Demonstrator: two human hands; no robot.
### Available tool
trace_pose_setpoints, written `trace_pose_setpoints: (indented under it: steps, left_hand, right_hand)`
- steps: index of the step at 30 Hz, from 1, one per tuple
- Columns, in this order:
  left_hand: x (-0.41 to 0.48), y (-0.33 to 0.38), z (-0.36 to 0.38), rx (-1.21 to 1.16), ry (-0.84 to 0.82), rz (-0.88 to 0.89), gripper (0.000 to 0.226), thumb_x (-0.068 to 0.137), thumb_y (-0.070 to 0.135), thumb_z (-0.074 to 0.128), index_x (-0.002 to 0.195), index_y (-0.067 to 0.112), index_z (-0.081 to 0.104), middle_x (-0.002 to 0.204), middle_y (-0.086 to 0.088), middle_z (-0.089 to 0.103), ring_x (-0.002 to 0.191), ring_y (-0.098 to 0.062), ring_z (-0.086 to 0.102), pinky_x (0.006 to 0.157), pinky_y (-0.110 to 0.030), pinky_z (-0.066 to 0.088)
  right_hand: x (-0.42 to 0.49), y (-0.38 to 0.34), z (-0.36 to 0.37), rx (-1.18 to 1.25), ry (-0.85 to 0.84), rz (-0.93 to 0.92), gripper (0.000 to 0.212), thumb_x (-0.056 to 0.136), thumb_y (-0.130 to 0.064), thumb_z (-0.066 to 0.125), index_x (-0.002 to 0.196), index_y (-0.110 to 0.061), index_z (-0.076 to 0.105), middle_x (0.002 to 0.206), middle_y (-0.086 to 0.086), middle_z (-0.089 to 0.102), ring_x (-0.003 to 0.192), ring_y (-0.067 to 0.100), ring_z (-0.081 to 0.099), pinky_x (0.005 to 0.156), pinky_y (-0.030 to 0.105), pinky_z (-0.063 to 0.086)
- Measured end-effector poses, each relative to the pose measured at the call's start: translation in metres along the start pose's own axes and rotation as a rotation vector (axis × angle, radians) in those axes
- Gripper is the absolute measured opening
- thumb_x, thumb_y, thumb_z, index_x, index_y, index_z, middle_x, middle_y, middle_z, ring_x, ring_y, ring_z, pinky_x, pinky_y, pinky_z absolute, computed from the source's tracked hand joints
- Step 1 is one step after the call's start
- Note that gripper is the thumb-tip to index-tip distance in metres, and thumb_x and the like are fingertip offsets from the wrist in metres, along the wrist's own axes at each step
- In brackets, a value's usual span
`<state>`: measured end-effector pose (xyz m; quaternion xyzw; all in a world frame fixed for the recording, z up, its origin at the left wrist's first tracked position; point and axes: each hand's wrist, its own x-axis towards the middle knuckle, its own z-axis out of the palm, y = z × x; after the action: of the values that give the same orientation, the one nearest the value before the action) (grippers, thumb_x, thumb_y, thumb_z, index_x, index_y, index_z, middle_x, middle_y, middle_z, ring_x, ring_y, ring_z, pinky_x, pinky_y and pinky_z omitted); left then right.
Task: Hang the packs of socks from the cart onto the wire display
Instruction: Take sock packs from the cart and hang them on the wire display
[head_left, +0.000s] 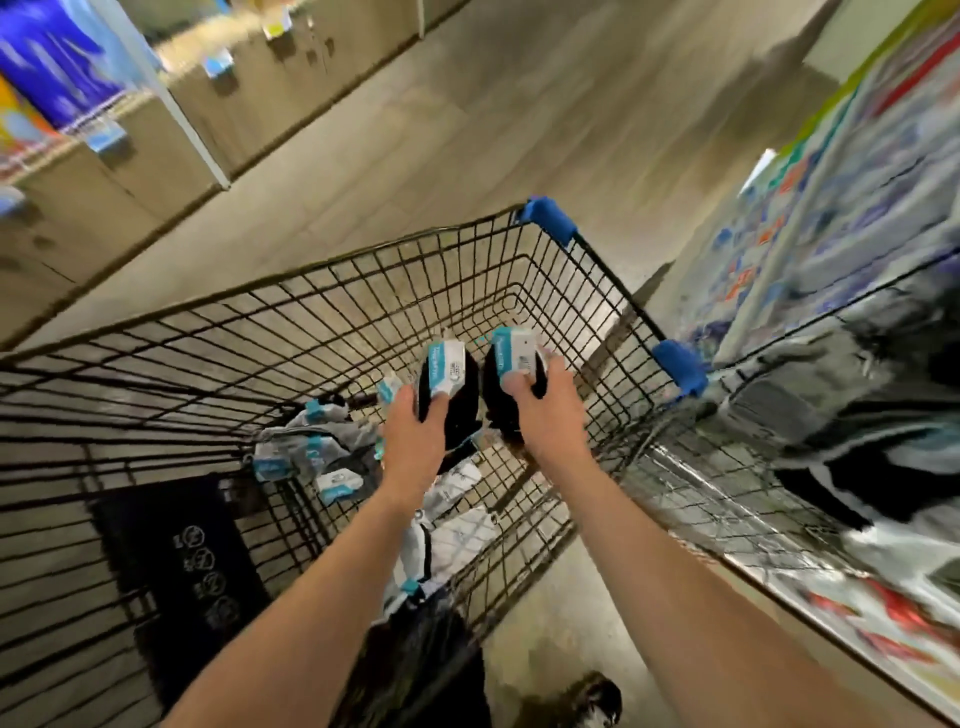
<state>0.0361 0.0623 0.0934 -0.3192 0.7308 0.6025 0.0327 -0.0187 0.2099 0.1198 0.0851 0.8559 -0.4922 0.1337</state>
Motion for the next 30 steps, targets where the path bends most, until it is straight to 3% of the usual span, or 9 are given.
trace_pose_setpoints:
  steps: [3,6,12,15,17,19,22,26,30]
  left_hand:
    - [-0.046,0.033,0.015,0.046,0.033,0.115,0.023,0.102,0.033,0.053,0.124,0.025,0.057,0.114,0.006,0.064,0.107,-0.015,0.062,0.085,-0.02,0.048]
    - [-0.1,0.069,0.039,0.09,0.01,0.228,0.014,0.104,0.029,0.052,0.118,0.029,0.052,0.103,0.013,0.057,0.095,-0.007,0.057,0.068,-0.003,0.038]
    - [-0.201,0.09,0.111,0.187,-0.192,0.371,0.03,0.102,0.03,0.054,0.129,0.018,0.054,0.12,0.003,0.062,0.114,-0.018,0.058,0.091,-0.031,0.046]
    - [-0.253,0.083,0.147,0.221,-0.3,0.395,0.026,0.102,0.031,0.054,0.127,0.022,0.054,0.116,0.006,0.061,0.11,-0.016,0.058,0.084,-0.027,0.043]
    - [-0.285,0.077,0.173,0.28,-0.349,0.412,0.033,0.102,0.035,0.053,0.131,0.019,0.052,0.119,0.005,0.059,0.111,-0.016,0.056,0.087,-0.029,0.038]
    - [-0.313,0.07,0.198,0.342,-0.388,0.404,0.04,0.103,0.038,0.051,0.136,0.016,0.048,0.123,0.001,0.058,0.113,-0.018,0.055,0.089,-0.03,0.039]
    - [-0.348,0.063,0.236,0.41,-0.451,0.404,0.042,0.103,0.039,0.049,0.135,0.013,0.047,0.124,-0.003,0.06,0.109,-0.02,0.059,0.079,-0.028,0.044]
    - [-0.374,0.055,0.275,0.475,-0.524,0.382,0.067,0.096,0.059,0.047,0.147,0.016,0.04,0.145,-0.005,0.053,0.131,-0.024,0.052,0.108,-0.046,0.044]
    - [-0.387,0.053,0.306,0.47,-0.556,0.38,0.071,0.085,0.071,0.044,0.14,0.026,0.046,0.135,0.004,0.061,0.123,-0.018,0.058,0.104,-0.048,0.048]
  right_hand:
    - [-0.036,-0.003,-0.05,0.153,0.069,0.001,0.028,0.092,-0.042,0.058,0.119,-0.036,0.054,0.109,-0.007,0.067,0.101,0.017,0.067,0.088,0.048,0.058]
    - [-0.077,0.001,-0.109,0.334,0.158,0.0,0.02,0.1,-0.035,0.056,0.12,-0.034,0.056,0.112,-0.01,0.067,0.106,0.013,0.065,0.092,0.037,0.056]
    - [-0.167,0.039,-0.223,0.46,0.3,-0.026,0.021,0.103,-0.033,0.054,0.122,-0.026,0.06,0.11,-0.012,0.067,0.099,0.002,0.063,0.082,0.021,0.049]
    - [-0.208,0.075,-0.273,0.449,0.344,-0.061,0.016,0.104,-0.032,0.052,0.118,-0.029,0.06,0.109,-0.013,0.067,0.093,-0.008,0.061,0.073,0.005,0.045]
    - [-0.231,0.101,-0.302,0.402,0.363,-0.045,0.014,0.104,-0.031,0.053,0.115,-0.026,0.06,0.105,-0.009,0.066,0.094,0.004,0.063,0.072,0.008,0.047]
    - [-0.251,0.132,-0.329,0.334,0.392,-0.015,0.023,0.102,-0.031,0.055,0.121,-0.02,0.06,0.112,0.0,0.067,0.104,0.016,0.063,0.09,0.025,0.051]
    - [-0.275,0.174,-0.364,0.268,0.469,-0.019,0.024,0.097,-0.029,0.06,0.12,-0.029,0.061,0.115,-0.008,0.067,0.109,0.012,0.062,0.097,0.041,0.052]
    - [-0.294,0.214,-0.402,0.282,0.573,0.068,0.029,0.097,-0.021,0.061,0.126,-0.022,0.058,0.111,-0.006,0.066,0.104,0.016,0.062,0.086,0.032,0.049]
    - [-0.294,0.239,-0.43,0.32,0.618,0.131,0.028,0.1,-0.021,0.059,0.128,-0.02,0.058,0.108,-0.007,0.063,0.101,0.013,0.059,0.075,0.02,0.045]
